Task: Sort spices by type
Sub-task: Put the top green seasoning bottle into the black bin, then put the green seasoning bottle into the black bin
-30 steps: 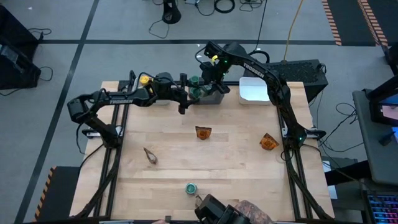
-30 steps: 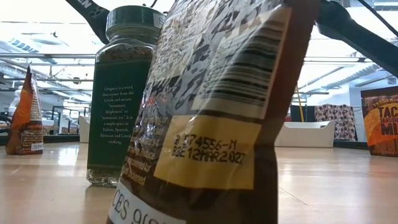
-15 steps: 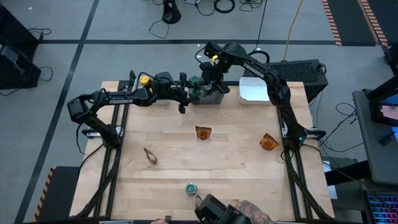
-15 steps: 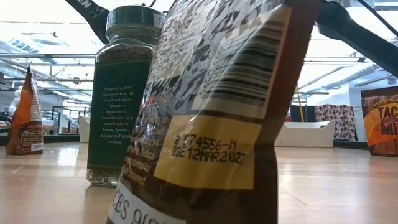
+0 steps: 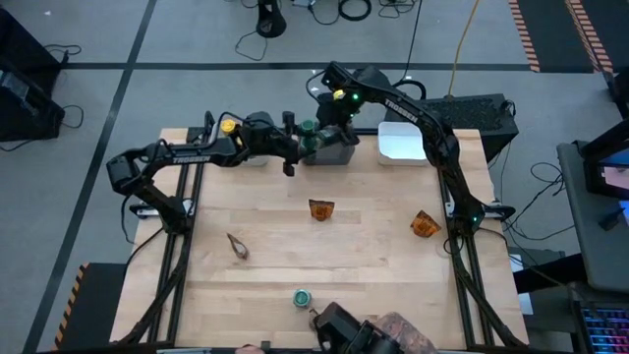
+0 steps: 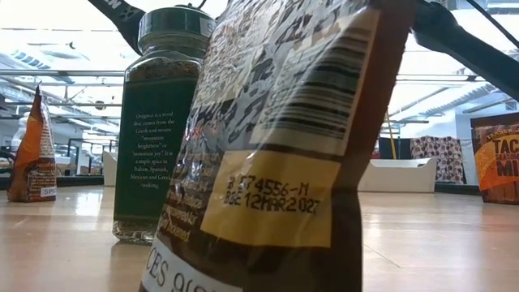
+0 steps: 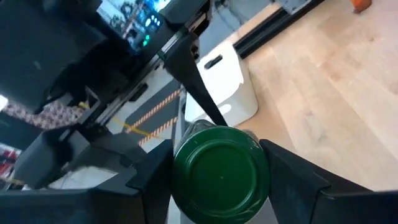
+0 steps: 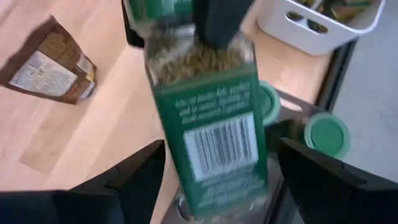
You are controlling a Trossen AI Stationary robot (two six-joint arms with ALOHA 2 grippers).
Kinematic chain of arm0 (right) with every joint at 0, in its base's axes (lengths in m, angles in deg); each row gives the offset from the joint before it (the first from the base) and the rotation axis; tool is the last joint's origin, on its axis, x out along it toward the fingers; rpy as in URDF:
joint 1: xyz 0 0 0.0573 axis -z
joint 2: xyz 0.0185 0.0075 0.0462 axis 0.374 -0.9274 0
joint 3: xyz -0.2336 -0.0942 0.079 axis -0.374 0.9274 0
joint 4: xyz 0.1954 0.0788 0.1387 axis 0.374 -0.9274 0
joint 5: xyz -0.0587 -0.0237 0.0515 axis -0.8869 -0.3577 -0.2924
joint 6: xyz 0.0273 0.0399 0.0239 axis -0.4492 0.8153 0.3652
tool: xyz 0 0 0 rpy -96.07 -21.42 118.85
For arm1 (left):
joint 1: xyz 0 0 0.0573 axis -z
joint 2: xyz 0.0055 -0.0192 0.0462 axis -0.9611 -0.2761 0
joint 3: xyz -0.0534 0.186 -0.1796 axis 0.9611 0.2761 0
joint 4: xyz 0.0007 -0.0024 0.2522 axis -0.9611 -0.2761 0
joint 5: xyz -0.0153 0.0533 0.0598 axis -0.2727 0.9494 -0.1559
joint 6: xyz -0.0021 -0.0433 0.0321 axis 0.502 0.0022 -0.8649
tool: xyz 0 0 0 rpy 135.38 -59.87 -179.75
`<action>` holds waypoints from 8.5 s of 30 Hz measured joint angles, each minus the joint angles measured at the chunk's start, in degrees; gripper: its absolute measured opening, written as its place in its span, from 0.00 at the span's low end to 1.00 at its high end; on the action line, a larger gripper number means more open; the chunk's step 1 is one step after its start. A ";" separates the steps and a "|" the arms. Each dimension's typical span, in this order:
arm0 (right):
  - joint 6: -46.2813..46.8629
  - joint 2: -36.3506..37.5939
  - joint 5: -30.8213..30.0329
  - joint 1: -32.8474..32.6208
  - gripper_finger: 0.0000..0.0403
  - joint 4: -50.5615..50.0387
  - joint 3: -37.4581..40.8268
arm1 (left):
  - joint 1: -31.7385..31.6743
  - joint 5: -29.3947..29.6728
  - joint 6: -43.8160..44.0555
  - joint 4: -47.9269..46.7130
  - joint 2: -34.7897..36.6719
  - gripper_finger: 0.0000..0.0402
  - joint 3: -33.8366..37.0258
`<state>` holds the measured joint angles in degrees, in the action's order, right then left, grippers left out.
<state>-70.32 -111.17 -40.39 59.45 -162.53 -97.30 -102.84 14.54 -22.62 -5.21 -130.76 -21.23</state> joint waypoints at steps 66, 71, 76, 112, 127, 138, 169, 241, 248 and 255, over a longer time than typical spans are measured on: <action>7.71 0.87 16.86 18.98 0.75 -3.04 0.00 | -9.16 0.00 24.91 -65.12 -39.95 0.71 -61.66; 7.71 0.87 16.84 18.98 0.75 -3.13 0.00 | -9.01 0.08 22.37 -65.08 -39.86 0.71 -61.66; 7.71 0.87 16.86 18.98 0.75 -3.14 0.00 | -9.01 0.31 21.30 -65.10 -38.63 0.72 -61.62; 0.67 0.87 24.27 10.04 0.75 -14.93 -0.02 | 32.87 1.45 47.15 -72.07 -2.82 0.71 -34.28; 3.34 5.07 28.60 7.06 0.75 -14.79 15.07 | 53.64 15.61 69.71 -58.80 -7.00 0.71 -34.30; 18.62 40.27 29.43 4.49 0.75 15.58 51.94 | 57.88 19.06 78.05 -54.53 -13.09 0.72 -34.34; 45.60 79.30 1.16 -9.48 0.75 46.69 88.98 | 58.90 20.88 74.90 -56.65 -22.51 0.72 -33.64; 44.91 79.25 1.14 -9.46 0.75 44.89 89.02 | -1.34 0.60 35.45 -51.19 -18.88 0.53 -47.14; 44.97 79.25 1.05 -9.46 0.75 44.17 89.02 | -4.06 -2.47 32.17 -52.11 -29.83 0.53 -58.60; 44.95 79.25 0.83 -9.46 0.75 41.44 89.02 | -6.13 -1.73 30.01 -61.22 -41.04 0.53 -74.50</action>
<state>-25.37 -31.91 -39.57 49.99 -121.09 -8.28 -108.97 12.81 7.38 -66.43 -171.79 -95.73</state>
